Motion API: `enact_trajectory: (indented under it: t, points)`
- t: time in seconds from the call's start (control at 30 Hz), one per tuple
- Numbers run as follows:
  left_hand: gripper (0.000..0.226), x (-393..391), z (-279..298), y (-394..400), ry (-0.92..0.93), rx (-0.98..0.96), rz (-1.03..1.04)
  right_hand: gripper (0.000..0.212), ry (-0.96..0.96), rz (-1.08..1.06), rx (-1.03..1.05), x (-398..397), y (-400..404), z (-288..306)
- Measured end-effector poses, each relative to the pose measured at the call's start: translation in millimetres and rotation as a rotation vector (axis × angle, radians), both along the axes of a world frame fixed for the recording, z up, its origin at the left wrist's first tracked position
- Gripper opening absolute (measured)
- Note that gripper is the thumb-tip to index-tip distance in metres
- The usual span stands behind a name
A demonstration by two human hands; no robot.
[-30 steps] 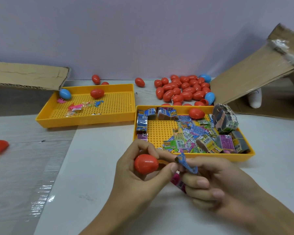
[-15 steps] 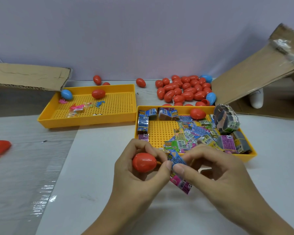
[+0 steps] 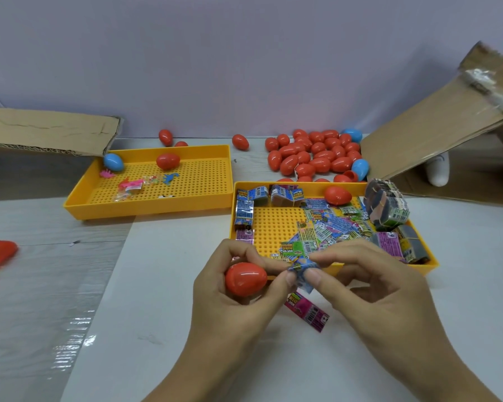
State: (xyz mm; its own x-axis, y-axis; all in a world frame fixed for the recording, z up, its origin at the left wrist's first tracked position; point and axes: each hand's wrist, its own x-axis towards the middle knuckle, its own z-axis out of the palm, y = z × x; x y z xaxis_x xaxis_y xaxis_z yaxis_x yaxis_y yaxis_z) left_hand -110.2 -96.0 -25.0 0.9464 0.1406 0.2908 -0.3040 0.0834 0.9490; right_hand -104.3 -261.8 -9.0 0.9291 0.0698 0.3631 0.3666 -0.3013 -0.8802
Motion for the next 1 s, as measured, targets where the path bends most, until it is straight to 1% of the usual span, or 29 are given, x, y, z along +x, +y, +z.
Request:
enact_trajectory:
  t: [0.07, 0.13, 0.23, 0.3, 0.33, 0.37, 0.4, 0.47, 0.53, 0.67, 0.77, 0.87, 0.93, 1.0]
  points:
    - [0.031, -1, 1, 0, -0.002, -0.01, -0.005, 0.011, -0.044, -0.008, 0.01, -1, 0, 1]
    - [0.031, -1, 1, 0, -0.001, -0.024, -0.011, 0.011, -0.015, -0.007, 0.054, 0, 0, 2]
    - [0.028, 0, -2, 0, -0.005, -0.008, 0.018, 0.011, 0.149, 0.063, 0.205, 2, -3, 5]
    - [0.027, 0, -5, -1, -0.038, 0.053, 0.058, 0.014, 0.251, 0.123, 0.229, 4, -5, 4]
    - [0.028, -1, -6, 0, -0.059, 0.088, 0.078, 0.011, 0.305, 0.156, 0.243, 4, -5, 5]
    - [0.029, -1, -6, 0, -0.087, 0.119, 0.096, 0.012, 0.35, 0.185, 0.248, 3, -5, 6]
    - [0.03, -2, -7, 0, -0.126, 0.15, 0.108, 0.017, 0.374, 0.207, 0.229, 3, -5, 8]
    - [0.026, -3, -6, -2, -0.218, 0.219, 0.109, 0.027, 0.377, 0.227, 0.152, 2, -3, 12]
    - [0.024, -4, -7, -4, -0.273, 0.256, 0.101, 0.033, 0.357, 0.213, 0.089, 2, -1, 13]
    - [0.023, -4, -8, -4, -0.303, 0.272, 0.098, 0.03, 0.366, 0.158, 0.149, 2, 0, 11]
    - [0.023, -4, -9, -4, -0.285, 0.273, 0.098, 0.028, 0.392, 0.169, 0.19, 2, -1, 12]
    - [0.022, -7, -7, -4, -0.248, 0.288, 0.069, 0.021, 0.395, 0.179, 0.242, 2, -3, 12]
    - [0.02, -11, -6, -3, -0.181, 0.245, 0.011, 0.016, 0.382, 0.175, 0.281, 2, -3, 12]
    - [0.02, -14, -7, 0, -0.081, 0.199, -0.064, 0.02, 0.363, 0.176, 0.307, 3, -4, 12]
